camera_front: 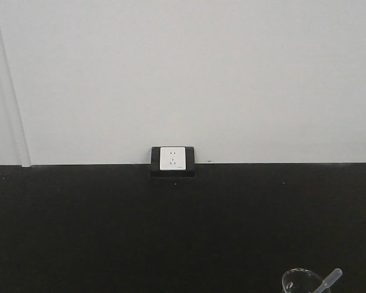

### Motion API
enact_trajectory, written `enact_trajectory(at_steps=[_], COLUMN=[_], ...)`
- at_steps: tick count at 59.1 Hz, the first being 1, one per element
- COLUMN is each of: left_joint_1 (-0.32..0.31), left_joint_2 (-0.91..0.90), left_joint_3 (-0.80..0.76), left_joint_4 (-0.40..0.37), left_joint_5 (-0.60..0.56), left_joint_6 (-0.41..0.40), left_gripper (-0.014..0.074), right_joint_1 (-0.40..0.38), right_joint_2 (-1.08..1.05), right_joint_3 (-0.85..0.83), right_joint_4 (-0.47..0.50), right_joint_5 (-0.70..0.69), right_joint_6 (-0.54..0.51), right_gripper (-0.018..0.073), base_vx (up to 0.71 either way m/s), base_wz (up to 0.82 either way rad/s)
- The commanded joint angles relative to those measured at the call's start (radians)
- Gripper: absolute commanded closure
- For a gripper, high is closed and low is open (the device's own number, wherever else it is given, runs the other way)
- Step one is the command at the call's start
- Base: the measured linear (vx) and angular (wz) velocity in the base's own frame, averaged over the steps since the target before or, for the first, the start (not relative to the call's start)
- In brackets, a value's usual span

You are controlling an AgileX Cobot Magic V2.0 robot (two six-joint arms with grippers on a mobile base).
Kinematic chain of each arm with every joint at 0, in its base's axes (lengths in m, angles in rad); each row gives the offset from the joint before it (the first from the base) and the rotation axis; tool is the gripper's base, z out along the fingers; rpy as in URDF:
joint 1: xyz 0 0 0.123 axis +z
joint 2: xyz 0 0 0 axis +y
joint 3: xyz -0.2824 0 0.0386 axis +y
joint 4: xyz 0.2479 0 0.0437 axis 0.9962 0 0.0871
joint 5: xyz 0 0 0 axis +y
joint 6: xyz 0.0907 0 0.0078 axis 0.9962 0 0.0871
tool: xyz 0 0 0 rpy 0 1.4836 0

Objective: Grab transparent chemical and place on left bench

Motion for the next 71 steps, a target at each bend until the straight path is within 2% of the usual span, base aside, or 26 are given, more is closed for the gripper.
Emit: enact_trajectory(at_steps=[1,3,11,17,23,32,36,48,63,66,71], left_joint_1=[-0.002,-0.002,-0.002,-0.002,-0.002,-0.002,-0.002,-0.002,-0.002,-0.002,-0.002], left_joint_2=[-0.019,-0.019,-0.019,-0.019,-0.019,-0.019,-0.019,-0.019,-0.019,-0.019,-0.019], left_joint_3=[0.016,0.016,0.016,0.016,0.016,0.016,0.016,0.016,0.016,0.016,0.016], left_joint_4=[-0.001,-0.001,-0.001,-0.001,-0.001,-0.001,-0.001,-0.001,-0.001,-0.001,-0.001], left_joint_5=[-0.078,-0.078,-0.078,-0.078,-0.078,-0.078,-0.078,-0.078,-0.078,-0.078,-0.078], left_joint_6=[-0.008,-0.008,-0.008,-0.008,-0.008,-0.008,-0.008,-0.008,-0.008,-0.008,-0.008], left_gripper=[0.0600,0.0600,0.0600,0.0600,0.0600,0.0600,0.0600,0.0600,0.0600,0.0600,0.0600], right_joint_1=[0.000,0.000,0.000,0.000,0.000,0.000,0.000,0.000,0.000,0.000,0.000], right_joint_2=[0.041,0.057,0.121,0.195,0.302,0.470,0.553,0.756,0.900,0.906,0.906], right_joint_3=[-0.037,-0.037,-0.037,-0.037,-0.037,-0.037,-0.037,-0.037,-0.037,-0.037,-0.037], right_joint_4=[0.002,0.003,0.026,0.107,0.163,0.140,0.097,-0.111,-0.136,-0.136,-0.130], right_joint_5=[-0.108,-0.124,-0.206,-0.250,-0.283,-0.376,-0.430,-0.595,-0.704,-0.717,-0.717], right_joint_6=[0.000,0.000,0.028,0.086,0.143,0.283,0.355,0.563,0.578,0.578,0.578], right_gripper=[0.0072,0.0004,-0.0169,-0.0170,-0.0155,-0.0111,-0.0078,0.0012,0.0050,0.0074,0.0162], base_vx=[0.00,0.00,0.00,0.00,0.00,0.00,0.00,0.00,0.00,0.00,0.00], base_wz=[0.00,0.00,0.00,0.00,0.00,0.00,0.00,0.00,0.00,0.00,0.00])
